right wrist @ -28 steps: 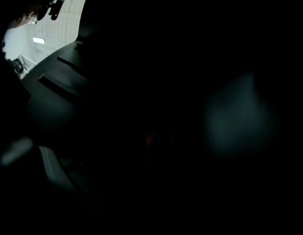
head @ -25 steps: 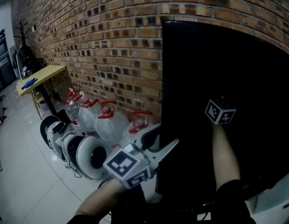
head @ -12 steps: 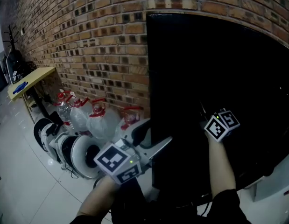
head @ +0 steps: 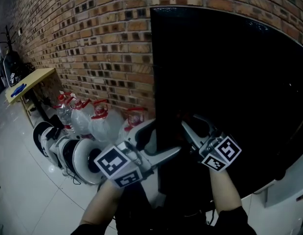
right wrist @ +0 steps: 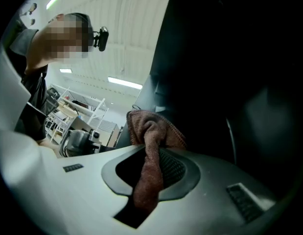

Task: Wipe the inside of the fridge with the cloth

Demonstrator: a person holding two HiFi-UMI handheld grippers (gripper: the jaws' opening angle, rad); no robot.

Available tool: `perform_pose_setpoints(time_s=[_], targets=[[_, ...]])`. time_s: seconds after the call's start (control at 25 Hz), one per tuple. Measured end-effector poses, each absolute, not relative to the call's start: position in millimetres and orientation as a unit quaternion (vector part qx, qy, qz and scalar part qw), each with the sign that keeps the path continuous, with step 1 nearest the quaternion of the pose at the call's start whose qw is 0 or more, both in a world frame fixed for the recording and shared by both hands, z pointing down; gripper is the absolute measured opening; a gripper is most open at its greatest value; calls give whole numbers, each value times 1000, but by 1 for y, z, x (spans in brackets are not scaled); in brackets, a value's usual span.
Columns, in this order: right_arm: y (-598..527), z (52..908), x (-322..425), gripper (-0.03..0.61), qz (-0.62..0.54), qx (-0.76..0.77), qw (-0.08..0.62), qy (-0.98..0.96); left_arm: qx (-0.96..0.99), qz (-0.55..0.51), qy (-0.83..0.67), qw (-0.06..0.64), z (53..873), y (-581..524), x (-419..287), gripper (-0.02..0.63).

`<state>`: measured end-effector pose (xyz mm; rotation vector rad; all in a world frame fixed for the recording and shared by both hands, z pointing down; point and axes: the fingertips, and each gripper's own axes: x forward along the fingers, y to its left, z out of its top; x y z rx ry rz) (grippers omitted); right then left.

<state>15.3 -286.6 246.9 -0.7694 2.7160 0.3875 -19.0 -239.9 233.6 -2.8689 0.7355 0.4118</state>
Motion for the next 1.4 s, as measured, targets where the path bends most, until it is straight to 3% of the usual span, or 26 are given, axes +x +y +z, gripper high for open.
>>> perform_pose_setpoints(time_s=[0.2, 0.6, 0.88, 1.16, 1.4], targets=[[-299, 249, 13, 72, 128, -273, 160, 940, -957, 118, 248, 94, 238, -238, -15, 433], [-372, 276, 40, 71, 113, -342, 110, 926, -957, 112, 246, 106, 239, -239, -16, 430], [-400, 275, 51, 71, 137, -358, 77, 920, -950, 119, 264, 113, 236, -244, -17, 389], [-435, 279, 63, 71, 118, -388, 60, 912, -939, 124, 306, 101, 232, -259, -27, 243], [-456, 282, 70, 71, 117, -415, 38, 902, -940, 123, 307, 83, 235, -258, -29, 233]])
